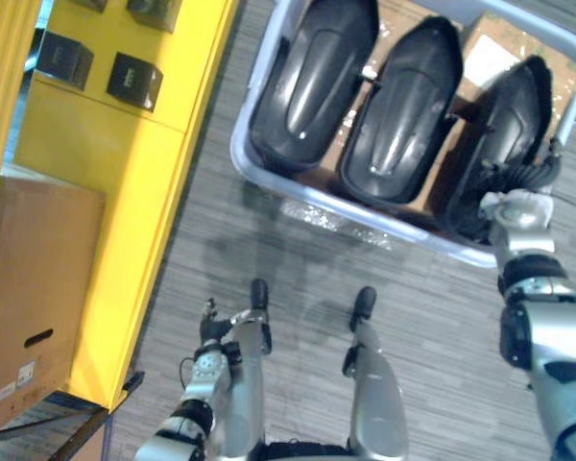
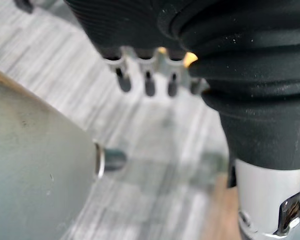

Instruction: Walk over and take plastic housings, then place them on the shelf

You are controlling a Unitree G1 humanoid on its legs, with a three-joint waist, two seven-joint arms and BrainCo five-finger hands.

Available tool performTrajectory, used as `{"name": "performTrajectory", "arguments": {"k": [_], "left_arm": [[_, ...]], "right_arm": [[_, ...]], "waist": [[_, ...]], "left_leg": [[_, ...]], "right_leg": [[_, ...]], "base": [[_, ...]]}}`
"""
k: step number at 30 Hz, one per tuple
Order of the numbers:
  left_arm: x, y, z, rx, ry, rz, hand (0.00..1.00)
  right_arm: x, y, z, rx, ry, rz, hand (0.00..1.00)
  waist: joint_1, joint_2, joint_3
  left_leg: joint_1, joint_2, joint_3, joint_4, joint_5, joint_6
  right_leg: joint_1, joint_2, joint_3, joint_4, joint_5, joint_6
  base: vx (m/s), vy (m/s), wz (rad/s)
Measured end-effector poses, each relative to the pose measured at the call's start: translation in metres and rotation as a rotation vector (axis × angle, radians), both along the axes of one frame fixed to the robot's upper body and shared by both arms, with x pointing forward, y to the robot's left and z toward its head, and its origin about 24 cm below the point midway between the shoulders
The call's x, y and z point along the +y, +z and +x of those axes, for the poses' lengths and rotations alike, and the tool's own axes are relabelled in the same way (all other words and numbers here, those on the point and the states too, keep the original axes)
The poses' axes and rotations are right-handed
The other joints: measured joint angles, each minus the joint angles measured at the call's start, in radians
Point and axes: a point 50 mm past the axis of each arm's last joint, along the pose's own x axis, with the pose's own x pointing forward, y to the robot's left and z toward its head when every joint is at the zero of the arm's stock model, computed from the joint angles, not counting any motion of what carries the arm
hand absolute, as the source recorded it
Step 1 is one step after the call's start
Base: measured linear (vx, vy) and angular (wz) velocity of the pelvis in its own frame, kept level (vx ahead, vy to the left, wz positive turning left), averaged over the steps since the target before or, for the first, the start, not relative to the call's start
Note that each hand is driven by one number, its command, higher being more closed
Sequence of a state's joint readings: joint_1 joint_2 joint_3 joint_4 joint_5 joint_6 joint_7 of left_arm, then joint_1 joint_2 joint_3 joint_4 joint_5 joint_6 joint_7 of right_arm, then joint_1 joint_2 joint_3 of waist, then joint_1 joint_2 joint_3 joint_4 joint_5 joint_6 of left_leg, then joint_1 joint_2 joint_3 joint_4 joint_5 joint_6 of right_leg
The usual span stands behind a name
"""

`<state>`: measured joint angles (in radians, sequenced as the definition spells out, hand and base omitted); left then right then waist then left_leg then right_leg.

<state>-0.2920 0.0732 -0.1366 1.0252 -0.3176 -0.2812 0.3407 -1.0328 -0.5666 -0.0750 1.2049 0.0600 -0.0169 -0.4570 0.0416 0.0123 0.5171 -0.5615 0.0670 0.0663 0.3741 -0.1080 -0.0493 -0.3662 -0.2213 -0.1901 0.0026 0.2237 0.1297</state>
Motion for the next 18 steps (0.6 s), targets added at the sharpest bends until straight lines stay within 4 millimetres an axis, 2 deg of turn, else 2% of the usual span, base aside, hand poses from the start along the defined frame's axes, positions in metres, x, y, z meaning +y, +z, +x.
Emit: {"name": "performTrajectory", "arguments": {"k": [1, 4, 8, 14, 18], "left_arm": [[0.000, 0.000, 0.000, 0.003, -0.002, 0.001, 0.00], [-0.001, -0.004, -0.001, 0.029, 0.006, -0.012, 0.00], [-0.005, -0.005, -0.002, 0.041, -0.024, -0.001, 0.00], [-0.006, -0.006, -0.002, 0.043, -0.046, -0.010, 0.00], [-0.012, -0.012, -0.008, 0.081, -0.097, -0.009, 0.00]], "right_arm": [[0.002, -0.003, 0.001, 0.016, 0.002, -0.009, 1.00], [0.004, -0.006, 0.001, 0.036, 0.007, -0.021, 1.00], [0.003, -0.008, 0.001, 0.065, 0.001, -0.035, 1.00], [-0.007, -0.011, -0.004, 0.124, -0.005, -0.088, 1.00], [-0.016, -0.035, -0.013, 0.227, -0.013, -0.086, 1.00]], "waist": [[-0.001, 0.002, -0.001], [-0.001, 0.010, -0.020], [-0.003, 0.012, -0.034], [-0.005, 0.012, -0.037], [-0.001, 0.016, -0.080]], "left_leg": [[-0.001, 0.002, 0.001, 0.000, 0.001, -0.001], [-0.020, 0.010, 0.001, 0.001, 0.004, -0.005], [-0.025, 0.023, -0.002, -0.001, 0.017, -0.020], [-0.016, 0.028, -0.007, -0.041, 0.052, -0.032], [-0.011, 0.027, -0.027, -0.080, 0.079, -0.042]], "right_leg": [[-0.001, 0.002, 0.000, 0.000, 0.000, 0.000], [-0.020, 0.009, 0.000, 0.006, -0.006, -0.009], [-0.026, 0.024, -0.003, 0.004, -0.032, -0.046], [-0.031, 0.030, -0.011, 0.004, -0.046, -0.047], [-0.031, 0.033, -0.035, 0.005, -0.055, -0.036]], "base": [[-0.07, -0.015, -0.04], [-0.07, -0.026, -0.04], [-0.05, -0.068, -0.04], [-0.04, -0.076, 0.03], [-0.02, -0.060, 0.14]]}}
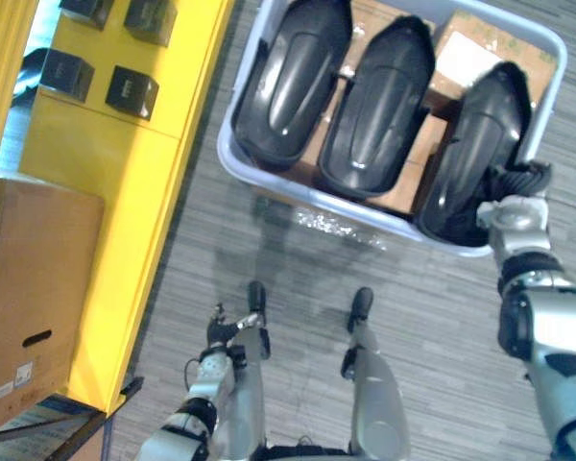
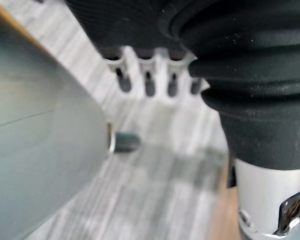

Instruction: Walk over and take plastic housings, then place them on the shelf

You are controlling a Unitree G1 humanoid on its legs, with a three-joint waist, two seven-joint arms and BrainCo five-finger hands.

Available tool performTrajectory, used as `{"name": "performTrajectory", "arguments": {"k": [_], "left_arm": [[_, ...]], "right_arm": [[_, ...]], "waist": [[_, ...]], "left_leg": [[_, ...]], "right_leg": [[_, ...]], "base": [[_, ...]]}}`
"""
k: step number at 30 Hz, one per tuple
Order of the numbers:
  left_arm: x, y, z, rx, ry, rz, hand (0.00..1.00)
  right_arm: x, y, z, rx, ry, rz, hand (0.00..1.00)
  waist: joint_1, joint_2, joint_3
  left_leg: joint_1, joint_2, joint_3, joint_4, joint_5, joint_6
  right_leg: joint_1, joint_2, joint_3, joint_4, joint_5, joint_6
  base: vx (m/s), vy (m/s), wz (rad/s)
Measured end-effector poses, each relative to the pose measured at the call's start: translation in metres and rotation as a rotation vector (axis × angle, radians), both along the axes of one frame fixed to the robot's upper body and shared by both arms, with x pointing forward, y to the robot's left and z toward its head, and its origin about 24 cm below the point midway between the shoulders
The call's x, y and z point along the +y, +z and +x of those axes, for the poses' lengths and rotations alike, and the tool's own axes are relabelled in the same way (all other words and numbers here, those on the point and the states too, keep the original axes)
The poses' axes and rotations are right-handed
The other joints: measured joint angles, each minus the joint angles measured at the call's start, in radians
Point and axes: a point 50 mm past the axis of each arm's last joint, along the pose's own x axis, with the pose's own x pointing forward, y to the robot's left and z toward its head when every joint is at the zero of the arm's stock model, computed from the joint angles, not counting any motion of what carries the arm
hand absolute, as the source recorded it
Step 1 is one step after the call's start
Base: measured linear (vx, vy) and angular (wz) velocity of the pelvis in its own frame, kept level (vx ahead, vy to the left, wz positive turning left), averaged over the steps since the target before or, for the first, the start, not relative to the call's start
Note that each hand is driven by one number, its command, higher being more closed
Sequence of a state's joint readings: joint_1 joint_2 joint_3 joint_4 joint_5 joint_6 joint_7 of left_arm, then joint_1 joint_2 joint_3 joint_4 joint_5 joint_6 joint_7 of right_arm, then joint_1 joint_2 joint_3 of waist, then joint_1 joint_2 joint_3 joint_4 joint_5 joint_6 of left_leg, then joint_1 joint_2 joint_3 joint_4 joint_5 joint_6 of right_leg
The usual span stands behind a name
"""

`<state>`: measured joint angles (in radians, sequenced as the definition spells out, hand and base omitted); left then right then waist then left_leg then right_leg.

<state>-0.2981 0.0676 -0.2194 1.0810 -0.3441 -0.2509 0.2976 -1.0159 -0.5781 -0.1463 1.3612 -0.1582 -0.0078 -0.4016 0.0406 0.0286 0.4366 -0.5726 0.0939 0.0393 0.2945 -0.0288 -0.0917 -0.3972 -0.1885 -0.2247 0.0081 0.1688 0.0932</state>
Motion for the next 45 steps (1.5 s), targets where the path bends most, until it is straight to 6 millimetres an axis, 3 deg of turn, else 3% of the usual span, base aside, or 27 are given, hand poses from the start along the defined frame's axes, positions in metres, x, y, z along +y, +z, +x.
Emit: {"name": "performTrajectory", "arguments": {"k": [6, 14, 17, 19, 24, 26, 29, 31, 34, 40, 43, 45], "left_arm": [[-0.002, -0.003, -0.005, 0.009, -0.004, -0.012, 0.00], [0.003, 0.008, -0.001, -0.069, 0.049, -0.024, 0.00], [0.011, 0.012, -0.003, -0.098, 0.105, -0.032, 0.00], [0.022, 0.017, -0.005, -0.136, 0.154, -0.032, 0.00], [0.039, 0.044, -0.008, -0.295, 0.227, -0.056, 0.00], [0.046, 0.059, -0.008, -0.377, 0.255, -0.062, 0.00], [0.054, 0.075, -0.006, -0.455, 0.270, -0.043, 0.00], [0.060, 0.087, -0.007, -0.508, 0.260, 0.010, 0.00], [0.063, 0.113, 0.002, -0.606, 0.185, 0.120, 0.00], [0.038, 0.157, 0.029, -0.778, 0.022, 0.138, 0.00], [0.008, 0.177, 0.039, -0.864, -0.127, 0.095, 0.00], [-0.030, 0.191, 0.042, -0.922, -0.323, 0.043, 0.00]], "right_arm": [[-0.003, -0.015, -0.006, 0.077, -0.004, -0.008, 1.00], [-0.009, -0.025, -0.015, 0.193, -0.048, -0.180, 1.00], [-0.011, -0.023, -0.017, 0.181, -0.059, -0.228, 1.00], [-0.010, -0.011, -0.016, 0.138, -0.051, -0.295, 1.00], [-0.016, 0.025, -0.028, -0.013, -0.070, -0.486, 1.00], [-0.014, 0.034, -0.035, -0.057, -0.077, -0.557, 1.00], [-0.009, 0.032, -0.043, -0.062, -0.059, -0.629, 1.00], [-0.005, 0.021, -0.051, -0.042, -0.039, -0.667, 1.00], [0.004, 0.023, -0.057, -0.069, -0.010, -0.734, 1.00], [0.032, 0.021, -0.058, -0.101, 0.121, -0.846, 1.00], [0.056, 0.013, -0.057, -0.103, 0.244, -0.907, 1.00], [0.081, 0.004, -0.055, -0.120, 0.353, -0.937, 1.00]], "waist": [[0.001, 0.005, -0.013], [-0.001, 0.005, -0.013], [-0.007, 0.004, -0.013], [-0.019, 0.004, -0.013], [-0.032, 0.002, -0.015], [-0.031, -0.012, -0.043], [-0.028, -0.030, -0.066], [-0.027, -0.047, -0.130], [-0.033, -0.058, -0.180], [-0.055, -0.065, -0.270], [-0.056, -0.072, -0.289], [-0.057, -0.075, -0.308]], "left_leg": [[0.023, -0.002, 0.001, -0.016, 0.007, 0.000], [0.078, 0.000, 0.012, -0.056, 0.024, -0.004], [0.102, 0.001, 0.017, -0.059, 0.023, -0.005], [0.122, 0.002, 0.015, -0.059, 0.021, -0.007], [0.193, 0.002, 0.001, -0.057, 0.008, -0.009], [0.212, 0.001, 0.005, -0.062, 0.001, -0.010], [0.275, 0.000, 0.016, -0.089, -0.001, -0.010], [0.309, 0.000, 0.024, -0.118, -0.002, -0.012], [0.378, 0.002, 0.028, -0.152, -0.006, -0.018], [0.477, 0.005, 0.030, -0.202, -0.007, -0.020], [0.524, 0.004, 0.030, -0.219, -0.005, -0.021], [0.558, 0.002, 0.027, -0.234, 0.000, -0.022]], "right_leg": [[0.015, -0.002, -0.001, 0.003, -0.006, -0.003], [0.048, -0.002, 0.001, -0.002, -0.006, 0.004], [0.069, -0.003, 0.002, -0.004, -0.008, 0.012], [0.092, -0.003, -0.001, -0.004, -0.014, 0.023], [0.177, -0.003, -0.019, -0.004, -0.032, 0.040], [0.193, -0.003, -0.020, -0.002, -0.044, 0.043], [0.244, -0.005, -0.020, -0.010, -0.051, 0.050], [0.265, -0.005, -0.021, -0.020, -0.058, 0.049], [0.322, -0.002, -0.022, -0.039, -0.060, 0.049], [0.403, -0.002, -0.026, -0.049, -0.060, 0.049], [0.441, -0.002, -0.027, -0.050, -0.060, 0.049], [0.472, -0.003, -0.031, -0.050, -0.062, 0.050]], "base": [[-0.01, -0.020, 0.02], [-0.01, -0.029, -0.02], [0.00, -0.020, -0.04], [0.00, -0.031, 0.04], [0.00, -0.014, 0.09], [0.02, 0.002, 0.03], [0.07, -0.002, -0.03], [0.11, -0.011, -0.05], [0.12, -0.017, -0.06], [0.07, -0.001, 0.00], [0.00, 0.005, 0.01], [-0.04, 0.013, 0.04]]}}
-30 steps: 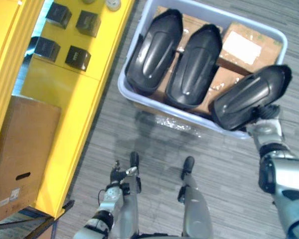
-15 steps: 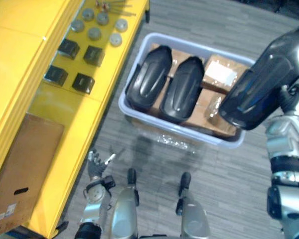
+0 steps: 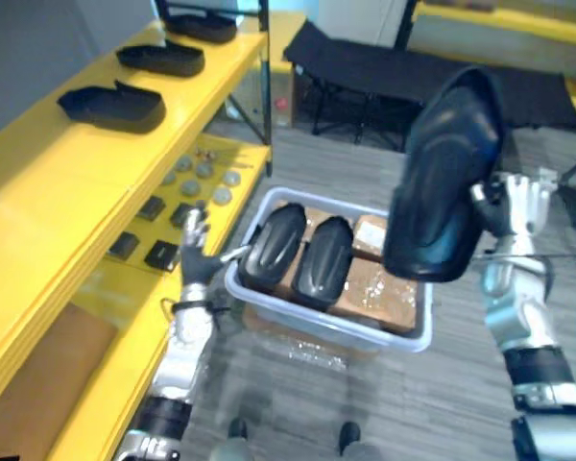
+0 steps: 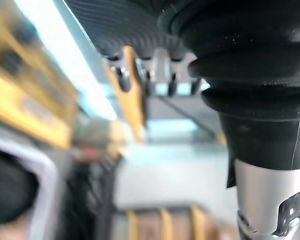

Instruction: Walk over and take plastic housings, then place them on the shelf

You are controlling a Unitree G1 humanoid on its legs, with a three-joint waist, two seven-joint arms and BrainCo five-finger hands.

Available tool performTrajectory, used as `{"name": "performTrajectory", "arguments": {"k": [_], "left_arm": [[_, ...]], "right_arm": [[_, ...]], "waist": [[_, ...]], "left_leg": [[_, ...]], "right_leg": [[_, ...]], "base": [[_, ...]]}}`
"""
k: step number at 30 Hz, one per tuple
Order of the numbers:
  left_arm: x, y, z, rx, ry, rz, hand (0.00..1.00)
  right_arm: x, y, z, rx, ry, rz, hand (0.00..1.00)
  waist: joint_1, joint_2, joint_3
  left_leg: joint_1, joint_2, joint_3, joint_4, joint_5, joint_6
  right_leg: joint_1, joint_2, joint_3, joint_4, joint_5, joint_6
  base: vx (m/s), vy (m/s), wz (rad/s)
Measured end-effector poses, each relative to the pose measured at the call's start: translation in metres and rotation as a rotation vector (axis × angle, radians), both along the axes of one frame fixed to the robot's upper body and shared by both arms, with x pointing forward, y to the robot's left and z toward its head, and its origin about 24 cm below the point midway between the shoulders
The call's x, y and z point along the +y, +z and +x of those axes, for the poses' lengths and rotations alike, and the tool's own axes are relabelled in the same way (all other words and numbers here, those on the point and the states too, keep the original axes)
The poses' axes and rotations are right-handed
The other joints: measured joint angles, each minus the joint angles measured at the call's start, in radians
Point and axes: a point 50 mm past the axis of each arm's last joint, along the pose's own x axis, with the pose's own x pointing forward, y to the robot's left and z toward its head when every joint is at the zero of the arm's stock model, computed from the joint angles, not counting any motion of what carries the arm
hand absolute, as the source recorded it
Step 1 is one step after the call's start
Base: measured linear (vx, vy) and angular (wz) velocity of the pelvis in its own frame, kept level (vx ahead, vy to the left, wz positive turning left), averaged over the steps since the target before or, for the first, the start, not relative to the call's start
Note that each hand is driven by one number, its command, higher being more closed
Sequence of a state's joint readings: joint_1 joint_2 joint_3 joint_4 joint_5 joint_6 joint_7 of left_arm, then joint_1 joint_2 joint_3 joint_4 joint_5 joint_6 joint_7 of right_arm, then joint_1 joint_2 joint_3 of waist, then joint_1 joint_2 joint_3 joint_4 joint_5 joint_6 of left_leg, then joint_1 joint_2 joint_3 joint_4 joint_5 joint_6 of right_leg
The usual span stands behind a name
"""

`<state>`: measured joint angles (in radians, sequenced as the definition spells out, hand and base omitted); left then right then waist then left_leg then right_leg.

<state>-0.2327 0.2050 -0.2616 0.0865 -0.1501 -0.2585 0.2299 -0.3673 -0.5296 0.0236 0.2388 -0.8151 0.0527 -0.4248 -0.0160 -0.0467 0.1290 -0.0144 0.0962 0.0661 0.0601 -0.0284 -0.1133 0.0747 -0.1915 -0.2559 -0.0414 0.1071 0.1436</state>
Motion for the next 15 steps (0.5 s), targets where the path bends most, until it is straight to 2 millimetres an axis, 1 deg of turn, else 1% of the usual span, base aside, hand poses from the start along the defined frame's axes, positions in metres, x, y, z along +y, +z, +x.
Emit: {"name": "performTrajectory", "arguments": {"k": [1, 2, 3, 4, 5, 6, 8, 11, 13, 15], "left_arm": [[-0.008, 0.001, -0.001, -0.006, -0.043, 0.009, 0.00], [-0.022, 0.004, -0.002, -0.017, -0.118, 0.020, 0.00], [-0.028, 0.005, -0.002, -0.019, -0.154, 0.025, 0.00], [-0.038, 0.006, -0.004, -0.018, -0.216, 0.016, 0.00], [-0.046, 0.005, -0.006, -0.009, -0.255, 0.003, 0.00], [-0.049, 0.004, -0.007, -0.005, -0.268, 0.003, 0.00], [-0.062, 0.002, -0.011, 0.014, -0.319, 0.002, 0.00], [-0.070, -0.001, -0.011, 0.050, -0.354, -0.030, 0.00], [-0.071, -0.003, -0.007, 0.067, -0.355, -0.009, 0.00], [-0.074, -0.006, -0.004, 0.086, -0.360, 0.007, 0.00]], "right_arm": [[0.006, -0.002, 0.000, 0.008, 0.023, -0.008, 1.00], [0.017, -0.005, 0.001, 0.016, 0.063, -0.019, 1.00], [0.022, -0.006, 0.001, 0.018, 0.080, -0.026, 1.00], [0.031, -0.007, 0.000, 0.015, 0.117, -0.037, 1.00], [0.039, -0.009, 0.000, 0.016, 0.143, -0.039, 1.00], [0.043, -0.010, 0.000, 0.015, 0.156, -0.035, 1.00], [0.053, -0.010, -0.002, 0.000, 0.186, -0.034, 1.00], [0.058, -0.014, -0.003, 0.008, 0.192, -0.019, 1.00], [0.058, -0.016, -0.004, 0.016, 0.185, -0.017, 1.00], [0.062, -0.019, -0.004, 0.019, 0.186, -0.007, 1.00]], "waist": [[0.000, -0.001, -0.012], [0.000, -0.002, -0.023], [0.000, -0.002, -0.028], [-0.001, -0.004, -0.032], [-0.001, -0.008, -0.036], [-0.001, -0.009, -0.038], [-0.002, -0.004, -0.044], [-0.001, -0.011, -0.056], [-0.001, -0.018, -0.063], [-0.001, -0.026, -0.068]], "left_leg": [[0.000, -0.001, 0.000, -0.006, 0.004, 0.000], [0.014, -0.002, 0.000, -0.029, 0.017, -0.001], [0.019, -0.002, -0.001, -0.039, 0.023, -0.001], [0.038, -0.004, -0.003, -0.065, 0.038, -0.003], [0.061, -0.005, -0.004, -0.093, 0.052, -0.005], [0.072, -0.004, -0.004, -0.106, 0.060, -0.008], [0.094, -0.001, -0.006, -0.146, 0.083, -0.012], [0.103, 0.001, -0.004, -0.147, 0.086, -0.012], [0.103, 0.001, -0.005, -0.147, 0.087, -0.012], [0.102, 0.001, -0.006, -0.147, 0.088, -0.012]], "right_leg": [[-0.001, -0.001, -0.001, 0.000, -0.001, 0.000], [0.002, -0.001, -0.006, 0.000, -0.002, 0.000], [0.004, -0.001, -0.008, 0.000, -0.004, 0.000], [0.013, -0.002, -0.014, 0.000, -0.012, 0.002], [0.025, -0.002, -0.015, 0.001, -0.025, 0.003], [0.030, -0.001, -0.016, 0.001, -0.033, 0.001], [0.029, 0.004, -0.019, 0.023, -0.057, 0.000], [0.029, 0.005, -0.017, 0.034, -0.064, 0.000], [0.030, 0.004, -0.016, 0.034, -0.063, 0.000], [0.030, 0.003, -0.016, 0.033, -0.062, 0.001]], "base": [[-0.05, -0.002, 0.02], [-0.04, -0.010, 0.03], [-0.05, -0.023, 0.06], [-0.06, -0.033, 0.07], [-0.06, -0.038, 0.07], [-0.07, -0.050, 0.04], [-0.09, -0.047, 0.07], [-0.06, -0.016, -0.02], [-0.02, -0.006, 0.00], [0.00, 0.000, 0.00]]}}
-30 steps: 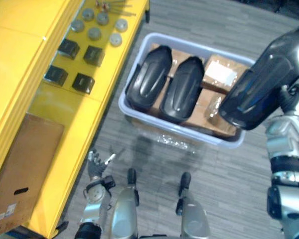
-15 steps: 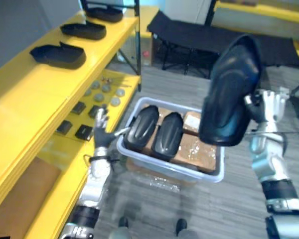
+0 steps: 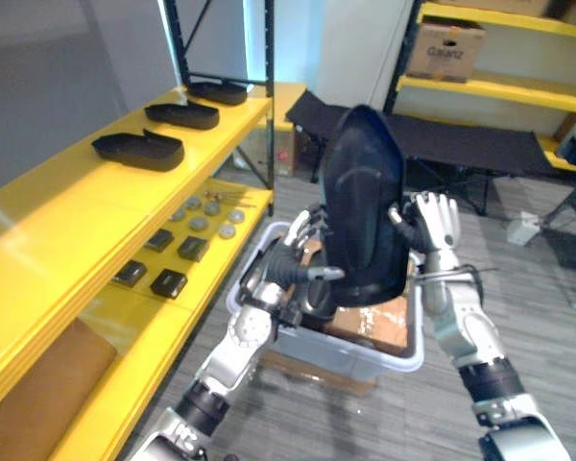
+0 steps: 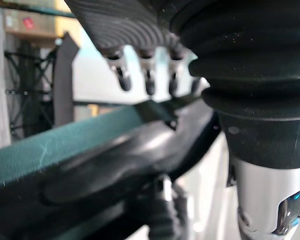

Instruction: Walk over and take plastic housings, then place them on the shelf

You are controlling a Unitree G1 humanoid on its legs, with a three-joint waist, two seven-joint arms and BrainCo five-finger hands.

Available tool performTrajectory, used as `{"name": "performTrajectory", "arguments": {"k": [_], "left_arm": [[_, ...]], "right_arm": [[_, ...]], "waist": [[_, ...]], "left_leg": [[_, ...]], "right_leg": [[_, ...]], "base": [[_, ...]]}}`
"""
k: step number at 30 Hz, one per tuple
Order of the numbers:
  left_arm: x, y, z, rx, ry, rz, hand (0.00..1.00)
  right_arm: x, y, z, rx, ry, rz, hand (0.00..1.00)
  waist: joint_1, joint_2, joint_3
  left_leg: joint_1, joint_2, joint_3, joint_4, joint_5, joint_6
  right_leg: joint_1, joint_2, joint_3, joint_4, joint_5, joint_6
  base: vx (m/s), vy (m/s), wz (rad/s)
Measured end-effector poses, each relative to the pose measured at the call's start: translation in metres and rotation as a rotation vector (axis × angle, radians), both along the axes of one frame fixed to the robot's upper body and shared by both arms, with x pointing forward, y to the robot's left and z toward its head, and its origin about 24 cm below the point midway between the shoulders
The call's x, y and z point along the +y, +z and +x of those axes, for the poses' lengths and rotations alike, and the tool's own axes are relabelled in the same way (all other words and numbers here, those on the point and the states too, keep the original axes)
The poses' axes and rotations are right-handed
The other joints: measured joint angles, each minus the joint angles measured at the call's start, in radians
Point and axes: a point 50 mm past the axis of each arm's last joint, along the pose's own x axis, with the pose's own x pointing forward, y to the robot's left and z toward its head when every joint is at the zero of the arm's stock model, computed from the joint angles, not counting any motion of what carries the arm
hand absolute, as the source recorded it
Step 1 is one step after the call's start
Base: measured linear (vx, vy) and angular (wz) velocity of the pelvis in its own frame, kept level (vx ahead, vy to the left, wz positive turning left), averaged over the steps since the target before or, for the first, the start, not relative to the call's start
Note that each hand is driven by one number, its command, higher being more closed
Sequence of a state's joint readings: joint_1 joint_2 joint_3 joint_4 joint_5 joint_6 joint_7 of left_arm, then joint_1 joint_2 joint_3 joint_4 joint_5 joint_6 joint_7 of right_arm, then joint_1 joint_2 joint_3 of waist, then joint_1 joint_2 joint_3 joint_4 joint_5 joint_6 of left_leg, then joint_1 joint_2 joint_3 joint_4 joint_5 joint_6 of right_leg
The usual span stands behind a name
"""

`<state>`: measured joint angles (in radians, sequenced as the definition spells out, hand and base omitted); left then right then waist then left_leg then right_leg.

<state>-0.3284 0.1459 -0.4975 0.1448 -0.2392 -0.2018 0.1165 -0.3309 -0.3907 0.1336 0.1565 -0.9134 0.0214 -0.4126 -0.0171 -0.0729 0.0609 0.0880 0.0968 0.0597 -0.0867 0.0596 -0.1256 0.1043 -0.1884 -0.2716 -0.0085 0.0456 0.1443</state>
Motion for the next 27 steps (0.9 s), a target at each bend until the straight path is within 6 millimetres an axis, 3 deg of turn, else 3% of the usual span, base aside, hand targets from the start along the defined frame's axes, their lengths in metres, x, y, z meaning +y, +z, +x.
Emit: {"name": "performTrajectory", "arguments": {"k": [10, 14, 23, 24, 27], "left_arm": [[-0.007, -0.008, 0.012, 0.024, 0.028, 0.102, 0.00], [-0.020, -0.017, 0.013, 0.092, 0.021, 0.111, 0.00], [-0.020, -0.023, 0.019, 0.171, 0.058, 0.056, 0.00], [-0.020, -0.022, 0.020, 0.183, 0.059, 0.040, 1.00], [-0.022, -0.022, 0.022, 0.221, 0.050, -0.005, 1.00]], "right_arm": [[0.001, -0.008, -0.007, 0.013, -0.052, 0.052, 1.00], [0.018, -0.001, -0.011, -0.039, 0.005, 0.089, 1.00], [0.029, -0.005, -0.012, -0.056, 0.011, 0.092, 1.00], [0.029, -0.006, -0.012, -0.053, 0.009, 0.092, 1.00], [0.028, -0.012, -0.011, -0.032, -0.009, 0.087, 1.00]], "waist": [[0.001, -0.010, -0.007], [-0.002, -0.010, -0.007], [0.000, -0.011, -0.007], [0.000, -0.011, -0.007], [-0.001, -0.011, -0.007]], "left_leg": [[-0.008, -0.005, -0.006, 0.005, 0.000, -0.001], [-0.009, -0.005, -0.007, 0.005, 0.000, 0.000], [-0.012, -0.005, -0.011, 0.001, 0.000, 0.000], [-0.012, -0.005, -0.011, 0.001, 0.000, 0.000], [-0.016, -0.006, -0.014, 0.002, 0.000, 0.000]], "right_leg": [[0.000, 0.001, -0.003, -0.007, 0.004, 0.000], [0.000, 0.001, -0.003, -0.008, 0.004, 0.000], [0.000, 0.000, -0.006, -0.008, 0.004, 0.000], [0.000, 0.000, -0.006, -0.008, 0.004, 0.000], [0.000, 0.000, -0.010, -0.012, 0.004, 0.000]], "base": [[0.00, -0.001, 0.01], [0.00, 0.000, 0.00], [-0.03, -0.006, 0.01], [0.00, 0.000, 0.00], [0.00, 0.000, 0.00]]}}
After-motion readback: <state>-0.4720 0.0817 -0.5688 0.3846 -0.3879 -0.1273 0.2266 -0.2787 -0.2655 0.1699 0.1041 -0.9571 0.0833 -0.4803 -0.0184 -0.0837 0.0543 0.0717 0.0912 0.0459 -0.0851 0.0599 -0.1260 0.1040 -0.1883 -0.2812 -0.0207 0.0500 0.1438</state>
